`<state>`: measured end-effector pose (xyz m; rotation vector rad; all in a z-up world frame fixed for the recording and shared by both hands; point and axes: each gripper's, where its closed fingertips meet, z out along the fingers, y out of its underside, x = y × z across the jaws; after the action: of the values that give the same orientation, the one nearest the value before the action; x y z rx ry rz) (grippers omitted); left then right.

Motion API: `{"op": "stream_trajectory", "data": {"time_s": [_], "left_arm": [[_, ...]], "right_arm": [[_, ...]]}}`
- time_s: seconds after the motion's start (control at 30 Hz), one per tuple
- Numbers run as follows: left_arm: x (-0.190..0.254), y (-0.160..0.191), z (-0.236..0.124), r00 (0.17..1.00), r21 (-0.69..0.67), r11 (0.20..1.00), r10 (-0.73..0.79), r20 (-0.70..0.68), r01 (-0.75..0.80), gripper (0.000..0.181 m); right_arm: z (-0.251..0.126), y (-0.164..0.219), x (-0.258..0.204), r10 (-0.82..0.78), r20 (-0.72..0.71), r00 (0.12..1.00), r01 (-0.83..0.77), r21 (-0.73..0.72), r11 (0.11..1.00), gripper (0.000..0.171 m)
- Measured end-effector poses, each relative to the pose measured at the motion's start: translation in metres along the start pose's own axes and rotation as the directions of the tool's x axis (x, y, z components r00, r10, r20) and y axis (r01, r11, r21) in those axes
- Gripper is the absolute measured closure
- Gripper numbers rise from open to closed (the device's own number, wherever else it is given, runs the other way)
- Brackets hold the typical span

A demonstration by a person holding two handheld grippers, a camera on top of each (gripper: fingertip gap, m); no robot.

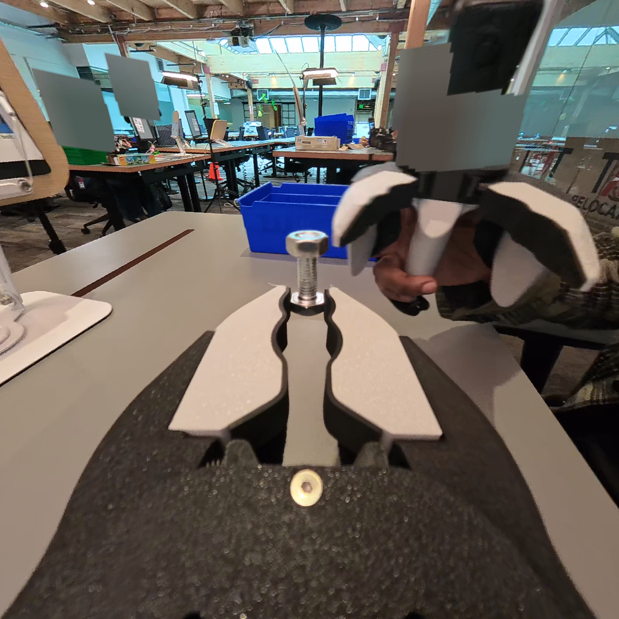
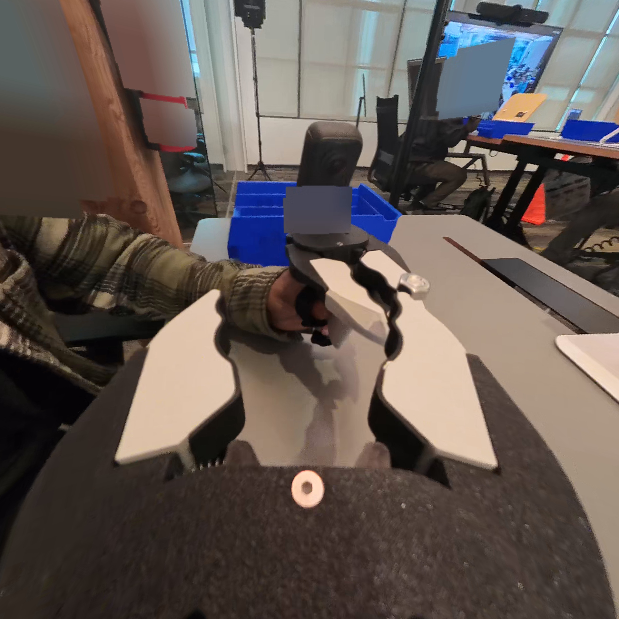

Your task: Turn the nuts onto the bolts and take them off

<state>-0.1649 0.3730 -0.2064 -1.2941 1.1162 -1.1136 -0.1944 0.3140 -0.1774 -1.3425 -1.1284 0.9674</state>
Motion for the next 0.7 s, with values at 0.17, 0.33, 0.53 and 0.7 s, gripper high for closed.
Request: {"op": "stream_trajectory", "data": {"time_s": [0.17,0.33,0.53,0.7], "left_arm": [[0.002,-0.001,0.0,1.0,0.012,1.0,-0.005,-0.017,0.005,0.163],[-0.006,0.003,-0.001,1.0,-0.012,1.0,-0.008,0.025,0.008,0.163],[0.001,0.003,0.002,1.0,-0.011,1.0,-0.002,-0.006,0.002,0.163],[-0.004,0.003,0.0,1.0,-0.018,1.0,-0.007,0.017,0.007,0.163]], "right_arm": [[0.004,-0.01,0.027,0.027,-0.063,0.998,-0.025,0.043,0.999,0.071],[0.005,0.0,-0.001,0.014,-0.011,1.0,-0.014,0.001,1.0,0.072],[0.011,-0.007,0.023,0.044,-0.045,0.998,-0.043,0.028,0.999,0.071],[0.003,0.002,0.006,0.002,-0.062,0.998,-0.003,-0.014,1.0,0.073]]}}
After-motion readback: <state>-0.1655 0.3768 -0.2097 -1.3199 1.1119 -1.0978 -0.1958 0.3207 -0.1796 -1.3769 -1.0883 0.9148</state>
